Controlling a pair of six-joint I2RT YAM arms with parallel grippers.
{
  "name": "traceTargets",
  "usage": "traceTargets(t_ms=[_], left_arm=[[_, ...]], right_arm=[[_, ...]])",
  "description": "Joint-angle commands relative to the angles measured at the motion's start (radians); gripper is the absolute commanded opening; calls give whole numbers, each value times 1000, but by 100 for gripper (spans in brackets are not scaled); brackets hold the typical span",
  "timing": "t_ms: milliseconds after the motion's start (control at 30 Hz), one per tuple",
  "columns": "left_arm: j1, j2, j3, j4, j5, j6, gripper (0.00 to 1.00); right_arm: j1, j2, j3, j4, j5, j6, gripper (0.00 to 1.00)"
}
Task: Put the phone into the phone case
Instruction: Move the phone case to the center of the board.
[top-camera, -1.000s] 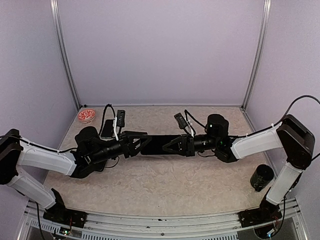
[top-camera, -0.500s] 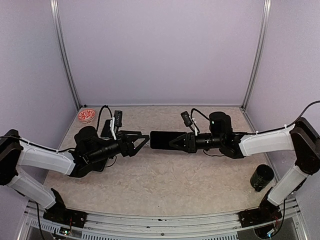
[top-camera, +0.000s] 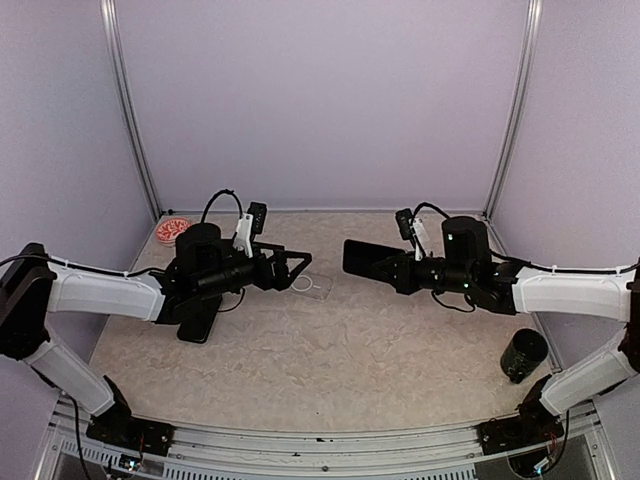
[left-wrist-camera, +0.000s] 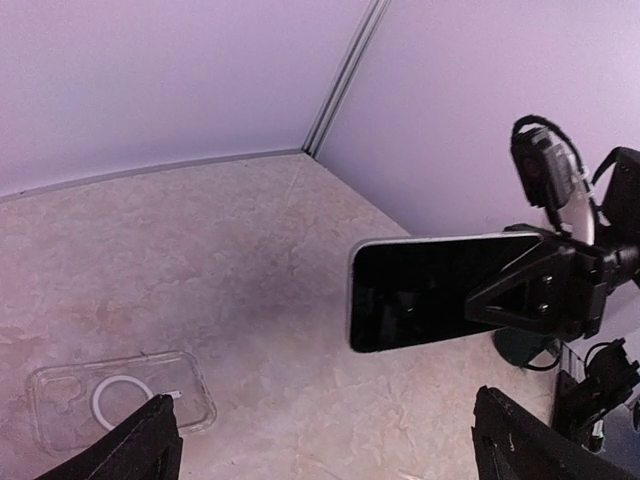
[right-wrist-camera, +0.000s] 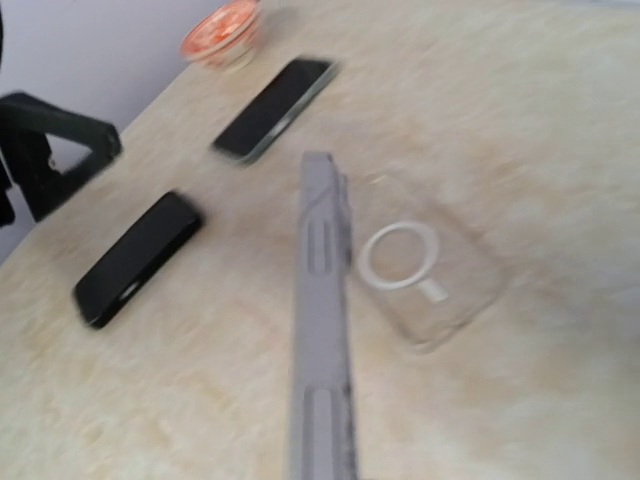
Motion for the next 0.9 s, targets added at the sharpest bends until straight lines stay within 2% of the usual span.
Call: traceTargets(t_ms=[0,300,733,867], left_arm=[[-1,92,102,-197,-89,101,99],[0,275,259,-340,-156,223,90],[-29,490,444,-411,-160,199,77],[-35,549,489,-434,-150,196,68]], right_arm=[[-18,-82,-26,-16,113,-28,0],[-32,-139,-77,-24,138,-32,0],[-50,-181,-119,-23,174,-22,0],[-55,-199,-132,-23,185,-20,0]])
